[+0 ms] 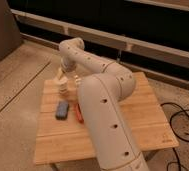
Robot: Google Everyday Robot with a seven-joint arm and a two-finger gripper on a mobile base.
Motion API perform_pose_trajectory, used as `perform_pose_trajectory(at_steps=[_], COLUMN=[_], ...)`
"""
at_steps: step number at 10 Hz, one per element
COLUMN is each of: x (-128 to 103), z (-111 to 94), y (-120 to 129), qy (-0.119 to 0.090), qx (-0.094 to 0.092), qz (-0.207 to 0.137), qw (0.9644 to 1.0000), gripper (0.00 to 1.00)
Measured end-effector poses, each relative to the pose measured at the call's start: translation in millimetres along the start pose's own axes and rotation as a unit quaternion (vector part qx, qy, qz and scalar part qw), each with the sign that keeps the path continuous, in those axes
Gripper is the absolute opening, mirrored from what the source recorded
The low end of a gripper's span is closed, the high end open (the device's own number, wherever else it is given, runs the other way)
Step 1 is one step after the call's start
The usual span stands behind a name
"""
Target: Place the ceramic cup in the ceramic bowl
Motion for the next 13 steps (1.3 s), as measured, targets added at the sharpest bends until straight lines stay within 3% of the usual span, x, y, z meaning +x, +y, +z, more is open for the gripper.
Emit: perform_pose_trajectory(at_steps=[2,3,4,6,8,11,12,13], x=[14,23,24,14,1,-33,-42,-42], z=[14,23,26,24,16,-52,-100,-131], y=[-11,-26,-31,-33,-32,-27,-22,-17], qy=[0.030,0.047,0.050,0.042,0.024,-0.043,-0.079,-0.100], qx=[0.002,0.010,0.012,0.016,0.018,0.043,0.056,0.065], qz=[0.014,0.024,0.028,0.026,0.020,0.002,-0.007,-0.014], qw=[0.9994,0.9986,0.9983,0.9987,0.9993,0.9981,0.9953,0.9928], gripper=[0.47,0.33,0.23,0.03,0.00,0.00,0.00,0.00])
